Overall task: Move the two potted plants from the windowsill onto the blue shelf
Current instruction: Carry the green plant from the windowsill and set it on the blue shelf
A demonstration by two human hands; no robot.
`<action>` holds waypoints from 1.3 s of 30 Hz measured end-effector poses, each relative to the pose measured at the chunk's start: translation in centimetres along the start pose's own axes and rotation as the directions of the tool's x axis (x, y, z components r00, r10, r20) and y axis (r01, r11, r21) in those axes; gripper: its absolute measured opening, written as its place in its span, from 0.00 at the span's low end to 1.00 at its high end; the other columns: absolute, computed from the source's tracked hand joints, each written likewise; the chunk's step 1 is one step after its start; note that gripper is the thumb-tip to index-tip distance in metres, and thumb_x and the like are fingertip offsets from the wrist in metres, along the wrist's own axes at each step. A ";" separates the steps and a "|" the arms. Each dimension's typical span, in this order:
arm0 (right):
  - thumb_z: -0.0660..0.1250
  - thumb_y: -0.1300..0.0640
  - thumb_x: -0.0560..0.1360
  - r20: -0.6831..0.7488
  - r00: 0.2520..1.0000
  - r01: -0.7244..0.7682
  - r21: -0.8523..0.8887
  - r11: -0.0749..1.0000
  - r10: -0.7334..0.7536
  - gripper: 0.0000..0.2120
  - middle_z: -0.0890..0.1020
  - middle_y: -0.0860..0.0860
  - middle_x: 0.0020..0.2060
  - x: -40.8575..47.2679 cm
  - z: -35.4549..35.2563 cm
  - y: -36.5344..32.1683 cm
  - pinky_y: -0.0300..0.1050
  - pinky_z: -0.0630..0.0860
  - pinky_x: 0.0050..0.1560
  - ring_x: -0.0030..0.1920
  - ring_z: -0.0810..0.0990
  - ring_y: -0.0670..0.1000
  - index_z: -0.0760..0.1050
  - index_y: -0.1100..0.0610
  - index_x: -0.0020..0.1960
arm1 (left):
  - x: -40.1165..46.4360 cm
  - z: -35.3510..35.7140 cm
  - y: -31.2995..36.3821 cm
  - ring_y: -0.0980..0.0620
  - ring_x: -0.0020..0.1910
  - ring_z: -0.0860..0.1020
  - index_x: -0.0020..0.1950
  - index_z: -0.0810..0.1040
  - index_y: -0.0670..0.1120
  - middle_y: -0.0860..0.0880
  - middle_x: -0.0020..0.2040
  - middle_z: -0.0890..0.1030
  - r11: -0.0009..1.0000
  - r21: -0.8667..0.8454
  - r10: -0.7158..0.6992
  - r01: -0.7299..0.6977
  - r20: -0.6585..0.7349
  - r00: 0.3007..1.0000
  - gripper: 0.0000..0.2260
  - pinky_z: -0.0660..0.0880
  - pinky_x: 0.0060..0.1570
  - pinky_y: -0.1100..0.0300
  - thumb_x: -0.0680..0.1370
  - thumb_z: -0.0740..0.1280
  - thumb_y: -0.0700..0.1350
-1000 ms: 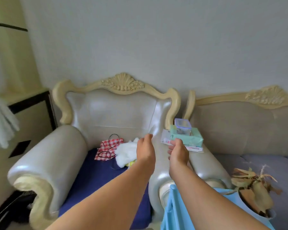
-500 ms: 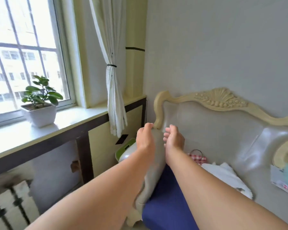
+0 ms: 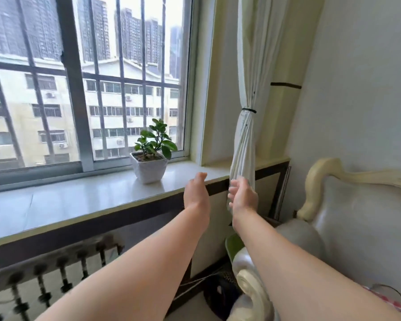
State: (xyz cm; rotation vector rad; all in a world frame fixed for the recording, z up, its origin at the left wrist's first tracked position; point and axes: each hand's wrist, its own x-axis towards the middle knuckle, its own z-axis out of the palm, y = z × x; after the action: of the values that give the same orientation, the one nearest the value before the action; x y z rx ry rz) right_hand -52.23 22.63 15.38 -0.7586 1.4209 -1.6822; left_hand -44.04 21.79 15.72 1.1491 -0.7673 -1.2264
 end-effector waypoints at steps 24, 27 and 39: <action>0.56 0.46 0.75 0.198 0.972 -0.129 0.020 0.992 0.122 0.22 0.79 0.57 0.47 14.9 25.6 8.8 0.49 0.72 0.52 0.49 0.76 0.55 0.77 0.62 0.55 | 27.2 -10.2 0.9 0.50 0.42 0.73 0.48 0.75 0.46 0.48 0.42 0.76 0.992 -0.112 0.022 -0.050 -0.241 0.970 0.12 0.70 0.41 0.56 0.76 0.59 0.52; 0.55 0.46 0.76 0.208 0.965 -0.159 -0.032 0.987 0.162 0.22 0.78 0.58 0.46 17.5 27.4 10.5 0.52 0.72 0.56 0.49 0.76 0.56 0.76 0.62 0.55 | 30.1 -10.7 0.2 0.49 0.39 0.72 0.56 0.76 0.43 0.43 0.45 0.78 0.992 -0.120 0.007 -0.046 -0.305 0.952 0.19 0.68 0.43 0.56 0.73 0.59 0.55; 0.55 0.43 0.75 0.221 0.928 -0.286 -0.091 0.954 0.300 0.21 0.77 0.54 0.41 26.0 32.2 16.7 0.46 0.69 0.45 0.41 0.74 0.53 0.75 0.60 0.45 | 40.2 -14.1 -2.8 0.47 0.50 0.72 0.50 0.71 0.49 0.49 0.49 0.75 0.990 -0.129 -0.017 -0.061 -0.531 0.847 0.17 0.64 0.49 0.54 0.73 0.57 0.61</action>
State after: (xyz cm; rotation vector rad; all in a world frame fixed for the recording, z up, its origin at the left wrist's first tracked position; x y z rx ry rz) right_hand -35.23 -17.11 4.03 -0.7093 1.3462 -1.2843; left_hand -22.99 -13.49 3.96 1.2770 -0.2647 -0.8589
